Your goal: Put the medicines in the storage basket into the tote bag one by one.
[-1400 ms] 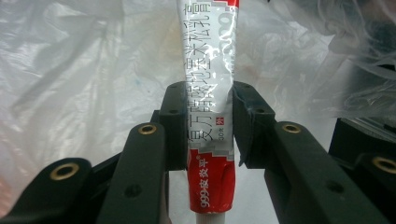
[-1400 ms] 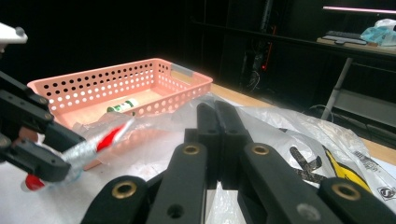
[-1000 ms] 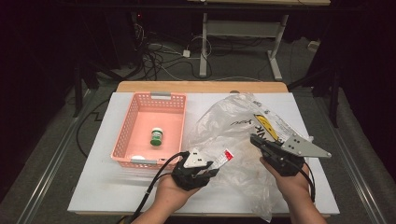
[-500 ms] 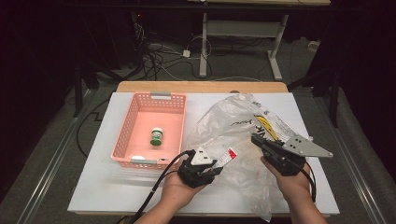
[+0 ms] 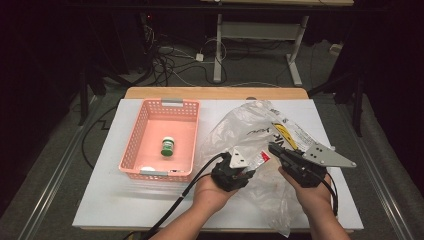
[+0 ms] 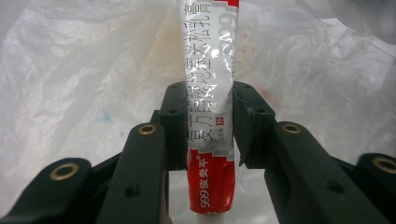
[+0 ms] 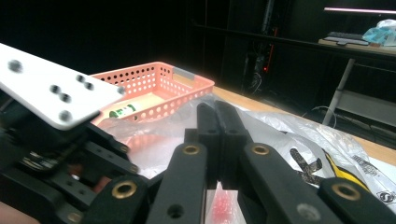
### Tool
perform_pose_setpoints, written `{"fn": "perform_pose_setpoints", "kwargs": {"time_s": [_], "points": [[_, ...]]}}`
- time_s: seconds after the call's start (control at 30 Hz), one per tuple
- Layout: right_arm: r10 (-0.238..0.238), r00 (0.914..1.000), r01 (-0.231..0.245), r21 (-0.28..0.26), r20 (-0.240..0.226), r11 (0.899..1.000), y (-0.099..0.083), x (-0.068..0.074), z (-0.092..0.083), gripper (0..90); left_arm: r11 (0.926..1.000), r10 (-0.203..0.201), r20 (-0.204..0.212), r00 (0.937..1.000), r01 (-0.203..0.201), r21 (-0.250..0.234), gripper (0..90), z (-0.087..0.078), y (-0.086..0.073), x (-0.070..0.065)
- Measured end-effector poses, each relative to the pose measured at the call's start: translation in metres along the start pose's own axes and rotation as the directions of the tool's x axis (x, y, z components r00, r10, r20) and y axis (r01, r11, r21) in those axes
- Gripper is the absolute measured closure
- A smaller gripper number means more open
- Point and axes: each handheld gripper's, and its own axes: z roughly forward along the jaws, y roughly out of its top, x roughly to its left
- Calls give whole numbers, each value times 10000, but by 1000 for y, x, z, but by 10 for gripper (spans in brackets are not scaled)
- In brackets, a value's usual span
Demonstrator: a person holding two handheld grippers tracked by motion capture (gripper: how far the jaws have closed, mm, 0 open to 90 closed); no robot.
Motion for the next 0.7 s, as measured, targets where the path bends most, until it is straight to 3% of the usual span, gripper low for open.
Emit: {"fn": "perform_pose_setpoints", "kwargs": {"time_s": [0.13, 0.33, 0.6, 0.7], "points": [[-23, 10000, 23, -56, 3, 10000, 1, -1, -1, 900, 9999, -12, -137, 9999, 14, 110, 669, 13, 7, 1], [3, 10000, -3, -71, -8, 10000, 1, -1, -1, 900, 9991, -327, -434, 9985, 338, 239, 669, 32, 12, 7], [52, 10000, -52, -117, -1, 9999, 2, -2, -2, 900, 9980, -498, -777, 9957, 527, 359, 669, 48, 18, 14], [44, 10000, -44, -122, 13, 9999, 2, -2, -2, 900, 9982, -393, -859, 9955, 431, 428, 668, 53, 22, 15]]}}
